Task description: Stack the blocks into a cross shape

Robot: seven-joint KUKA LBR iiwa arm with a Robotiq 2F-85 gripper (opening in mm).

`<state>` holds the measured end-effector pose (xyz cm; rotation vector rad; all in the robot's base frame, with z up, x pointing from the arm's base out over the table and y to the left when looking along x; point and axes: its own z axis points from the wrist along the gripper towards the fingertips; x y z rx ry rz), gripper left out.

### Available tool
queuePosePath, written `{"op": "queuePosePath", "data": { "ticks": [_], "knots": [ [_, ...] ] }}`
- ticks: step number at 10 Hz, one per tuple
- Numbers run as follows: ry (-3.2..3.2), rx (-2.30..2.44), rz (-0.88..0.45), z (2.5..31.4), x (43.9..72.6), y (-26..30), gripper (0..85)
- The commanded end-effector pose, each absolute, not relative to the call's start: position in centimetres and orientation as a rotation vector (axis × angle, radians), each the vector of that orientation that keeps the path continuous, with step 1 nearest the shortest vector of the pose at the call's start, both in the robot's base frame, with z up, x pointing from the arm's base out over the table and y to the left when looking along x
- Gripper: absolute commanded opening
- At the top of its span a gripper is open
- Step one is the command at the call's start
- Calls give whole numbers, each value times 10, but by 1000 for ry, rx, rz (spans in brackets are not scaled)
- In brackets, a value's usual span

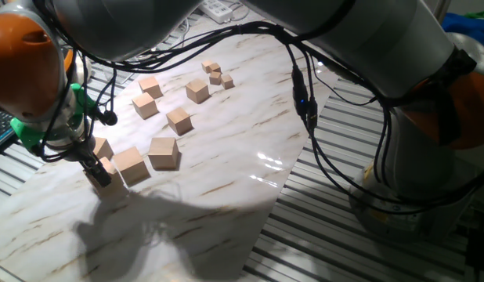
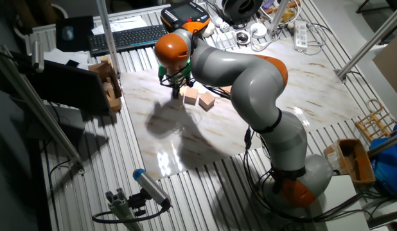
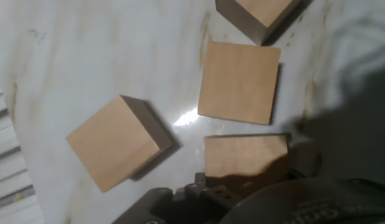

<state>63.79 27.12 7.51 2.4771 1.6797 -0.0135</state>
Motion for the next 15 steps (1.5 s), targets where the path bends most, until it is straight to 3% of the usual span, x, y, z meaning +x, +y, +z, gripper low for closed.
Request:
{"op": "queuePosePath", "data": {
  "ticks": [1, 11, 15],
  "knots": [
    [1675, 2481, -20, 73, 638, 271, 0],
    [1655, 2519, -58, 64, 638, 267, 0],
    [1640, 2503, -10, 63, 638, 268, 0]
  ]
}}
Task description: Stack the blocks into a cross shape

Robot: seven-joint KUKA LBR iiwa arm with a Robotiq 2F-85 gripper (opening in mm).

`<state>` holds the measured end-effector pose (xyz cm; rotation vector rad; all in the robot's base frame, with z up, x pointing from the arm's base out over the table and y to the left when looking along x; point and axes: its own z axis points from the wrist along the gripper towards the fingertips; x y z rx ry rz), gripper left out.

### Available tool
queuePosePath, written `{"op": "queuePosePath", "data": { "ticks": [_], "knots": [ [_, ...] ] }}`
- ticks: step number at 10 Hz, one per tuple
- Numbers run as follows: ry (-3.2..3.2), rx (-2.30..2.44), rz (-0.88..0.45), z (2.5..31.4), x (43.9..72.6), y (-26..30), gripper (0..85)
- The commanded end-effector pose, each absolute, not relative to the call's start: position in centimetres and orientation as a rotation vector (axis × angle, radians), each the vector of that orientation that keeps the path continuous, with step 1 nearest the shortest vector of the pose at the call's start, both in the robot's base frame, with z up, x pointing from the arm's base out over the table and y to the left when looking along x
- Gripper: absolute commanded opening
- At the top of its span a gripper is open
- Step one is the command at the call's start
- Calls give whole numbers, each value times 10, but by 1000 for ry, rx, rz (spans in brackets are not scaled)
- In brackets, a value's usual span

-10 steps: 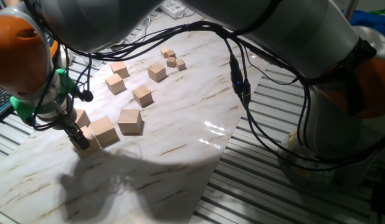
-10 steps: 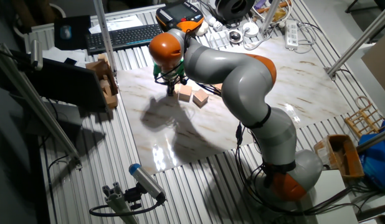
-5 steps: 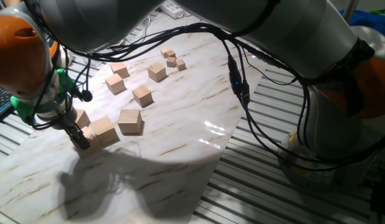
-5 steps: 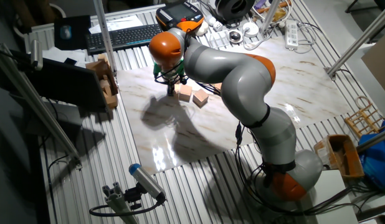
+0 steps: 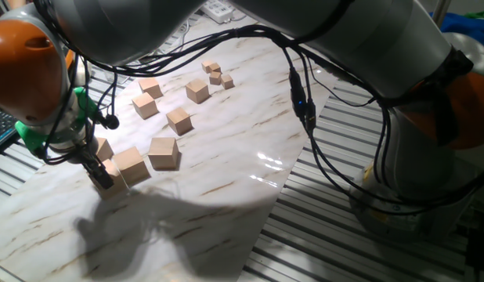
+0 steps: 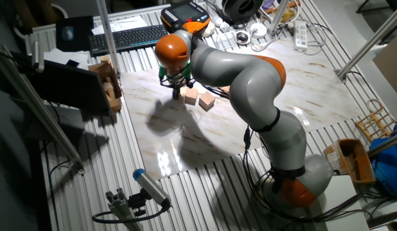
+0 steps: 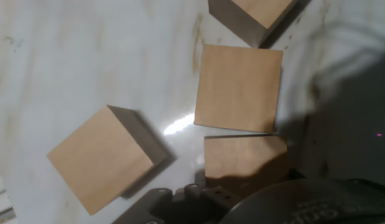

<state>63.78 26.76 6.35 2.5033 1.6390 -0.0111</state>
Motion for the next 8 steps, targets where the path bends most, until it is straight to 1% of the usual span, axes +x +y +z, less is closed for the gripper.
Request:
{"op": "queuePosePath", "data": {
  "ticks": [1, 2, 4, 5, 8],
  "knots": [
    [1628, 2504, -4, 63, 638, 268, 0],
    [1620, 2503, -3, 63, 638, 268, 170],
    [1593, 2499, 1, 63, 638, 268, 170],
    [1591, 2500, 1, 62, 638, 268, 340],
    [1612, 2497, -17, 61, 638, 268, 340]
  ]
}}
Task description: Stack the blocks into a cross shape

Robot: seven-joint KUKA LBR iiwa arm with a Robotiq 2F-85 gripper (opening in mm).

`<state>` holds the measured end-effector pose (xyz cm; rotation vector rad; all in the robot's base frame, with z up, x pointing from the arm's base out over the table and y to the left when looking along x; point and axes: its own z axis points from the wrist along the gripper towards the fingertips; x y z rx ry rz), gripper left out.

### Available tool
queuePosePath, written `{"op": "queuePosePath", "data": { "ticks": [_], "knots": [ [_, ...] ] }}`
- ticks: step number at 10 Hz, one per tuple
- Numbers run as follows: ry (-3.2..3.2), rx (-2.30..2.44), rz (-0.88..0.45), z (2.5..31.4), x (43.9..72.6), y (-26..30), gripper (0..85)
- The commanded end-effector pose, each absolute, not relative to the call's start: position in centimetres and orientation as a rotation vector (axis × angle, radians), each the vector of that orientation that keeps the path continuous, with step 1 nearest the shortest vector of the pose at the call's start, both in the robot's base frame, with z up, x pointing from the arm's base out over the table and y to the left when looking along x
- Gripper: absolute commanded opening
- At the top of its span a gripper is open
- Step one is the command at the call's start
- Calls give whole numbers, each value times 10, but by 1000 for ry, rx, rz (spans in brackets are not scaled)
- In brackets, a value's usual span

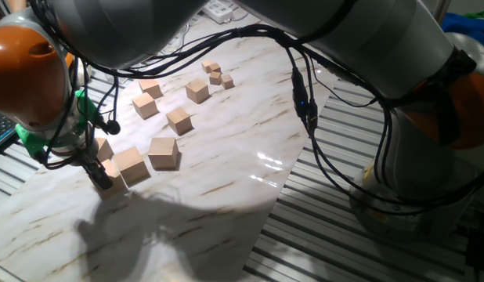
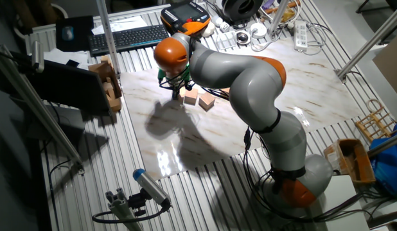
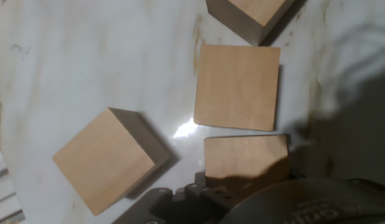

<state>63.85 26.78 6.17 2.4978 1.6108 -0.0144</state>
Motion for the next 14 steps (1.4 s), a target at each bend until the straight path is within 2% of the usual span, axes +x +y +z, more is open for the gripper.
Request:
{"op": "queuePosePath", "data": {
  "ticks": [1, 2, 3, 6, 7, 12, 13, 14],
  "knots": [
    [1615, 2494, -23, 61, 638, 268, 510],
    [1610, 2491, -28, 61, 638, 268, 510],
    [1601, 2494, -40, 61, 638, 268, 680],
    [1594, 2520, -70, 61, 638, 267, 680],
    [1606, 2522, -72, 60, 638, 267, 850],
    [1709, 2522, -85, 81, 633, 265, 850],
    [1737, 2529, -53, 86, 632, 267, 680],
    [1760, 2538, -39, 92, 632, 270, 680]
  ]
}}
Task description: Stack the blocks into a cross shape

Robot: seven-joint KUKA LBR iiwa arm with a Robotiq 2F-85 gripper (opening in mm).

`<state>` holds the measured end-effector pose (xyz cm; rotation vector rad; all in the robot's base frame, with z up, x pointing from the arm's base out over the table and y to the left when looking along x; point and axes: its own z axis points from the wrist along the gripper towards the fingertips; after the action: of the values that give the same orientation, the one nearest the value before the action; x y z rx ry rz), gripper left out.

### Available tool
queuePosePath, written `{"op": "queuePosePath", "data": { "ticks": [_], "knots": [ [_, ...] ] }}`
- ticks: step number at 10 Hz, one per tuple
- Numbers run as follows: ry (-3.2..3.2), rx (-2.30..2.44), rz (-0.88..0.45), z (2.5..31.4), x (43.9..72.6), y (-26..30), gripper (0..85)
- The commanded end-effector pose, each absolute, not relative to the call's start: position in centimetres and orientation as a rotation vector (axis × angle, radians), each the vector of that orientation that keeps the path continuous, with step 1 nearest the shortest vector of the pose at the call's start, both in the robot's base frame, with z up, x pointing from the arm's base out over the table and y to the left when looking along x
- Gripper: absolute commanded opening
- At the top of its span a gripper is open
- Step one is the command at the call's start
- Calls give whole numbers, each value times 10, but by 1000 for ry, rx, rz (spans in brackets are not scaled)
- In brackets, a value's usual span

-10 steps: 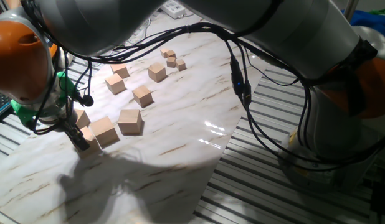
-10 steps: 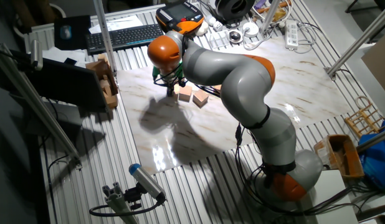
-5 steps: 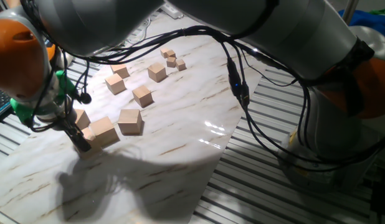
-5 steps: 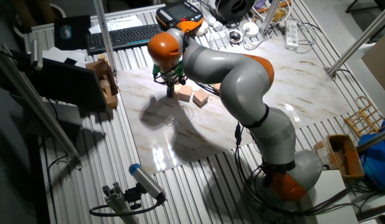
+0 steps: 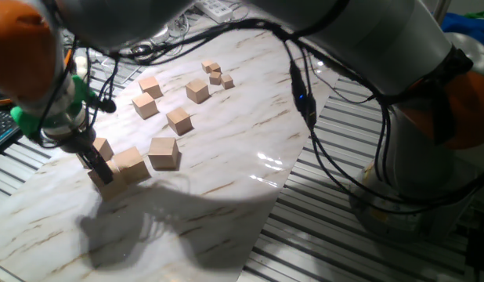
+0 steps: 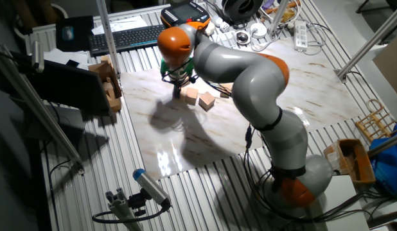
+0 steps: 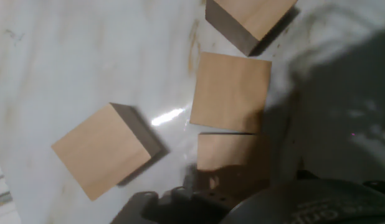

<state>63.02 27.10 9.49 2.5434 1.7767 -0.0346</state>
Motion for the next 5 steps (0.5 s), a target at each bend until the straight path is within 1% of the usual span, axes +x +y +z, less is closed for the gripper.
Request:
{"op": "queuePosePath", "data": {
  "ticks": [1, 2, 3, 4, 5],
  "knots": [
    [1795, 2548, -20, 100, 629, 271, 510],
    [1819, 2532, 3, 106, 628, 269, 510],
    [1827, 2501, 33, 110, 628, 265, 170],
    [1835, 2470, 42, 111, 629, 260, 0],
    [1819, 2450, 45, 110, 631, 254, 0]
  ]
}}
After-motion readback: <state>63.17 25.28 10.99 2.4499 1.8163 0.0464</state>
